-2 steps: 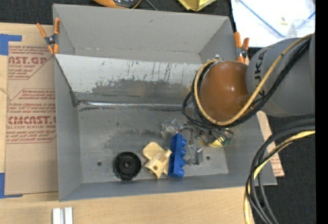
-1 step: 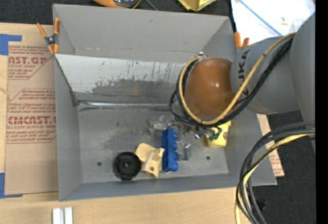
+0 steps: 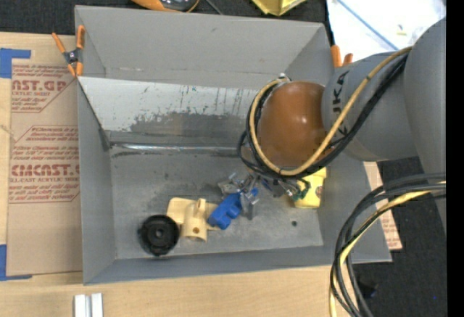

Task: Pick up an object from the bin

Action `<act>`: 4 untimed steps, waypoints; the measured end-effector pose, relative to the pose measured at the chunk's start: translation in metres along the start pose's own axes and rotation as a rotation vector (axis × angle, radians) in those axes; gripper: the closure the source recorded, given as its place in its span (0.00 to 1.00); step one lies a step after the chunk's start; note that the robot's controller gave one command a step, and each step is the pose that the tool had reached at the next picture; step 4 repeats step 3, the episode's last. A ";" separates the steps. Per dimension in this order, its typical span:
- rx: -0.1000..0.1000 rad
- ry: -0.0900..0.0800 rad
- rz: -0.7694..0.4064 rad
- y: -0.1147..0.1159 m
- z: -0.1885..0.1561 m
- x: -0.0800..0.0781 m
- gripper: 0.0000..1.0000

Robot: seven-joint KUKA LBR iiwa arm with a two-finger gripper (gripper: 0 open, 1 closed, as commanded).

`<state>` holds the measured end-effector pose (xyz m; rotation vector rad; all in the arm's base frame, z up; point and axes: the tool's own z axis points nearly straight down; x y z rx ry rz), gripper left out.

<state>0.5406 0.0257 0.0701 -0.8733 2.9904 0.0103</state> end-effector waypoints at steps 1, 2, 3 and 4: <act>0.000 0.000 0.000 0.000 0.000 0.000 1.00; 0.001 -0.002 -0.309 -0.026 0.000 0.001 1.00; -0.006 0.002 -0.112 -0.017 -0.087 0.013 1.00; -0.006 0.002 -0.112 -0.017 -0.087 0.013 1.00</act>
Offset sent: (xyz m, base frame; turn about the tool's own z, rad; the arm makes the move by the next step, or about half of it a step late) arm 0.0126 -0.0219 -0.0001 -0.3119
